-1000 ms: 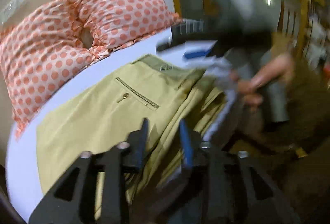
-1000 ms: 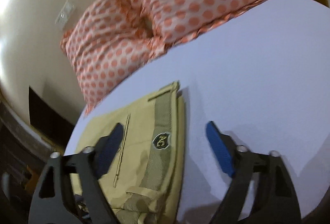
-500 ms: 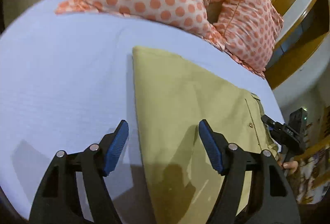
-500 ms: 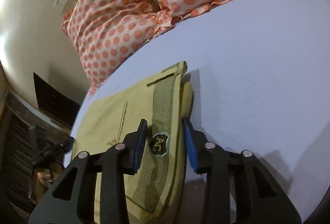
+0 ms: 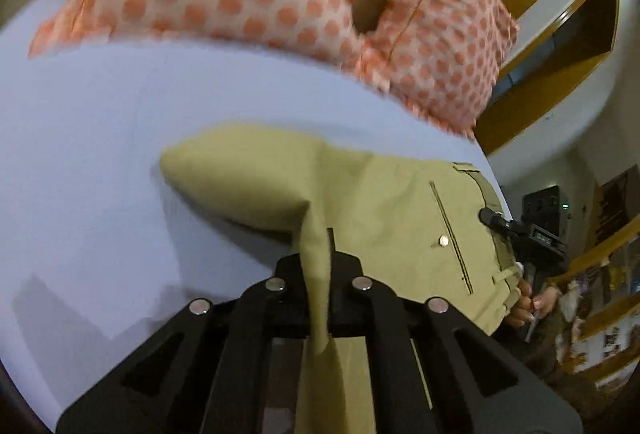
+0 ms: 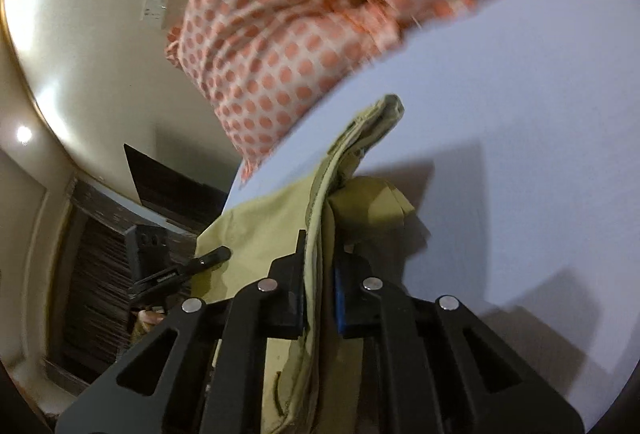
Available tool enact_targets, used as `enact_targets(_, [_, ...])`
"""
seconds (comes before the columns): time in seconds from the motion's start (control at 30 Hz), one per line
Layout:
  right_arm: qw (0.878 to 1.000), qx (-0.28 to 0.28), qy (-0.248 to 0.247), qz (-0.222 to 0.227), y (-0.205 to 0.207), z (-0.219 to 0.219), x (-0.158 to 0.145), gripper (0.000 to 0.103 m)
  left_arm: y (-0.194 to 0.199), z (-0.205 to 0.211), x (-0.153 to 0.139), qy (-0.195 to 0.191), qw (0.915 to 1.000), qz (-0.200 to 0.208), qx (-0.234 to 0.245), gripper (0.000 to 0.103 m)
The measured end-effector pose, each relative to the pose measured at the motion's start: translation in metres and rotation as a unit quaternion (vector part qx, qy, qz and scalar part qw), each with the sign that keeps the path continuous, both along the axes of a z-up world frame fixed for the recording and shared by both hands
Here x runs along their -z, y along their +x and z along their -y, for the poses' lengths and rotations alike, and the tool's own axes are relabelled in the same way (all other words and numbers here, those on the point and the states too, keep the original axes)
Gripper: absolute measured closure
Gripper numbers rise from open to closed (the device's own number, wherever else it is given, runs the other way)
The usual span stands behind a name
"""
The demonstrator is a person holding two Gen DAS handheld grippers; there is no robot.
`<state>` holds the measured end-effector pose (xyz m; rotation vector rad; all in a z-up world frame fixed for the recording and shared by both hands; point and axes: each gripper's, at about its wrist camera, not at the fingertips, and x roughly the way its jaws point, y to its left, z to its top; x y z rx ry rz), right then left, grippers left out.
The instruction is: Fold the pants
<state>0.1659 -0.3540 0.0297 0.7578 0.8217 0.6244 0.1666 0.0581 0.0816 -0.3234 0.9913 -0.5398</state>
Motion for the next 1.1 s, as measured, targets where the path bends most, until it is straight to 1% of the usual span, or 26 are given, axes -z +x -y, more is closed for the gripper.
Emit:
enact_targets(0.03, [1.000,0.009,-0.013,0.014,0.013,-0.002,-0.012,0.093,0.009,0.005,-0.008,0.010,0.9998,0.017,-0.005,0.100])
enact_targets(0.13, [0.998,0.050,-0.034,0.028,0.050,-0.002,-0.026,0.093,0.047,0.028,-0.020,0.079,0.9926,0.081,-0.043,0.099])
enact_targets(0.2, [0.992,0.095,-0.075,0.019,0.076,-0.002,-0.026,0.092,0.070,0.036,-0.011,0.123,0.9865,0.081,-0.071,0.096])
enact_targets(0.23, [0.985,0.121,-0.126,0.008,0.087,-0.008,-0.023,0.085,0.081,0.039,-0.004,0.144,0.9832,0.070,-0.089,0.094])
enact_targets(0.27, [0.973,0.141,-0.181,-0.006,0.092,-0.014,-0.020,0.072,0.090,0.040,0.004,0.168,0.9789,0.052,-0.104,0.090])
enact_targets(0.3, [0.949,0.164,-0.268,-0.026,0.096,-0.022,-0.016,0.070,0.093,0.036,0.008,0.170,0.9784,0.040,-0.110,0.088])
enact_targets(0.33, [0.934,0.175,-0.312,-0.023,0.092,-0.026,-0.018,0.070,0.088,0.027,0.008,0.157,0.9802,0.040,-0.113,0.085])
enact_targets(0.37, [0.926,0.186,-0.327,-0.004,0.083,-0.028,-0.023,0.066,0.082,0.020,0.005,0.156,0.9798,0.045,-0.117,0.083])
enact_targets(0.4, [0.924,0.196,-0.328,0.015,0.074,-0.029,-0.029,0.063,0.073,0.011,-0.001,0.154,0.9792,0.056,-0.120,0.084])
enact_targets(0.43, [0.930,0.199,-0.307,0.038,0.061,-0.027,-0.038,0.053,0.064,0.003,-0.007,0.139,0.9813,0.061,-0.117,0.083])
enact_targets(0.47, [0.941,0.188,-0.278,0.047,0.055,-0.025,-0.043,0.044,0.057,-0.002,-0.011,0.115,0.9850,0.064,-0.111,0.083])
enact_targets(0.5, [0.961,0.154,-0.226,0.049,0.050,-0.026,-0.045,0.041,0.049,-0.007,-0.015,0.078,0.9901,0.065,-0.097,0.079])
enact_targets(0.53, [0.970,0.131,-0.202,0.044,0.052,-0.030,-0.045,0.036,0.042,-0.007,-0.017,0.041,0.9944,0.060,-0.076,0.077])
enact_targets(0.6, [0.978,0.095,-0.184,0.025,0.054,-0.043,-0.040,0.027,0.038,0.004,-0.013,0.010,0.9982,0.044,-0.040,0.065])
enact_targets(0.63, [0.979,0.081,-0.187,0.009,0.057,-0.051,-0.035,0.022,0.039,0.011,-0.010,0.008,0.9989,0.035,-0.032,0.065])
enact_targets(0.67, [0.978,0.074,-0.196,-0.008,0.061,-0.058,-0.028,0.019,0.042,0.020,-0.001,0.005,0.9997,0.013,-0.020,0.064])
enact_targets(0.7, [0.976,0.073,-0.205,-0.023,0.065,-0.061,-0.022,0.018,0.047,0.026,0.010,0.010,0.9998,-0.009,-0.017,0.064])
enact_targets(0.73, [0.972,0.076,-0.217,-0.052,0.068,-0.062,-0.012,0.018,0.054,0.031,0.024,0.024,0.9987,-0.036,-0.026,0.065])
enact_targets(0.77, [0.971,0.082,-0.216,-0.059,0.069,-0.063,-0.006,0.016,0.058,0.031,0.032,0.026,0.9980,-0.047,-0.034,0.070])
enact_targets(0.8, [0.970,0.089,-0.220,-0.051,0.068,-0.064,-0.011,0.015,0.059,0.028,0.031,0.024,0.9979,-0.033,-0.050,0.071])
enact_targets(0.87, [0.960,0.095,-0.254,-0.064,0.064,-0.070,-0.019,0.015,0.057,0.025,0.027,0.038,0.9963,-0.039,-0.065,0.074])
enact_targets(0.93, [0.944,0.119,-0.301,-0.057,0.040,-0.072,-0.036,0.015,0.040,0.021,0.016,0.059,0.9948,-0.026,-0.079,0.061])
enact_targets(1.0, [0.932,0.131,-0.337,-0.019,0.004,-0.081,-0.057,0.006,0.003,0.023,-0.001,0.120,0.9892,0.023,-0.082,0.030])
enact_targets(1.03, [0.924,0.141,-0.354,-0.012,-0.011,-0.082,-0.060,0.001,-0.013,0.023,-0.004,0.148,0.9844,0.040,-0.087,0.022])
enact_targets(1.07, [0.913,0.154,-0.377,-0.005,-0.034,-0.087,-0.065,0.001,-0.029,0.022,-0.006,0.171,0.9797,0.049,-0.093,0.012])
enact_targets(1.1, [0.909,0.152,-0.388,0.000,-0.055,-0.093,-0.066,0.001,-0.044,0.021,-0.005,0.193,0.9747,0.055,-0.099,0.009])
